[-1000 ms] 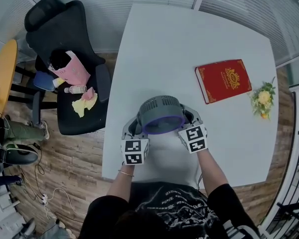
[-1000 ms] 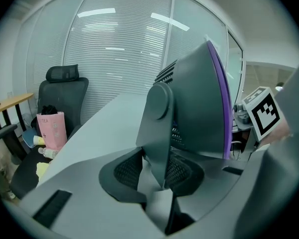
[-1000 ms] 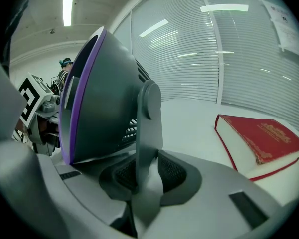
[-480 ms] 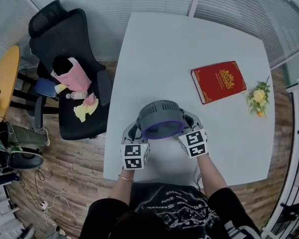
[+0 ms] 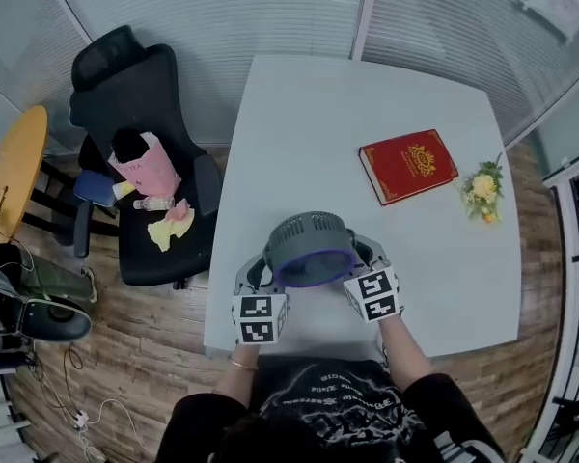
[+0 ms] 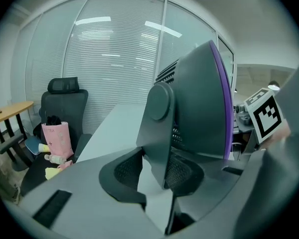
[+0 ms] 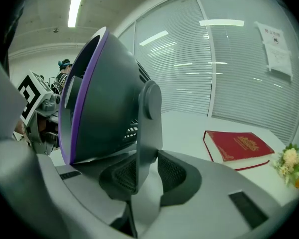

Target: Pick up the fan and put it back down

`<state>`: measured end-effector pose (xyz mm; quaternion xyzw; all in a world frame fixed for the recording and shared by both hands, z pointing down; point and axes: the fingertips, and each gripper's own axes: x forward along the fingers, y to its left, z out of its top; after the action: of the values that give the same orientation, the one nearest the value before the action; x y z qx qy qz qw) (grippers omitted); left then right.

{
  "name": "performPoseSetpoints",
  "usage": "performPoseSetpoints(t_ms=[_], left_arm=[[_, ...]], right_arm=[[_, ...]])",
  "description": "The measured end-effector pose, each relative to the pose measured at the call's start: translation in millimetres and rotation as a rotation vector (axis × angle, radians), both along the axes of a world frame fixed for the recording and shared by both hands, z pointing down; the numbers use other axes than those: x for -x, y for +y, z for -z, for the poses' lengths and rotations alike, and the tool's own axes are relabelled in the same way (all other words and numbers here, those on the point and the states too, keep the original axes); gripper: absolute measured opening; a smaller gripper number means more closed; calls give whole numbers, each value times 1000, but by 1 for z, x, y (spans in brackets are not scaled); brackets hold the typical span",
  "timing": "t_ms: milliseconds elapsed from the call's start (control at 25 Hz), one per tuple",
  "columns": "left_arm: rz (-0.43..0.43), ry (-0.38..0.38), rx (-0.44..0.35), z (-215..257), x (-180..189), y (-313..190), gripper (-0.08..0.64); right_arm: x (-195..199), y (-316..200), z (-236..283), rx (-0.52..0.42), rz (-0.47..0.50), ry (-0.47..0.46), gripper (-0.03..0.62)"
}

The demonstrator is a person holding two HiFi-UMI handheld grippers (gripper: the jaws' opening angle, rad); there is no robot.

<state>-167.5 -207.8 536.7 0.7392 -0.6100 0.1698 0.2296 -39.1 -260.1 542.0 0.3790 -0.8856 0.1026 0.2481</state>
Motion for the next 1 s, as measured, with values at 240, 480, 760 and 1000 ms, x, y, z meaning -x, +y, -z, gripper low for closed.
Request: performPoseSetpoints(t_ms=[240,480,760,1000], left_arm=[[-9,-4,5,18,-1,40,112],[-91,-50,-6,31,-4,63,109],[-143,-21,-23,48,-4,84,108],[-177,19,1,59,-4,100,107]], right_arm=[[-2,42,21,-16,-20,9,86],[-11,77,35,-5,-97,-28,89],[-13,107,56,-27,-155,3,88],[-12,127,66,-22,-178,9,92]])
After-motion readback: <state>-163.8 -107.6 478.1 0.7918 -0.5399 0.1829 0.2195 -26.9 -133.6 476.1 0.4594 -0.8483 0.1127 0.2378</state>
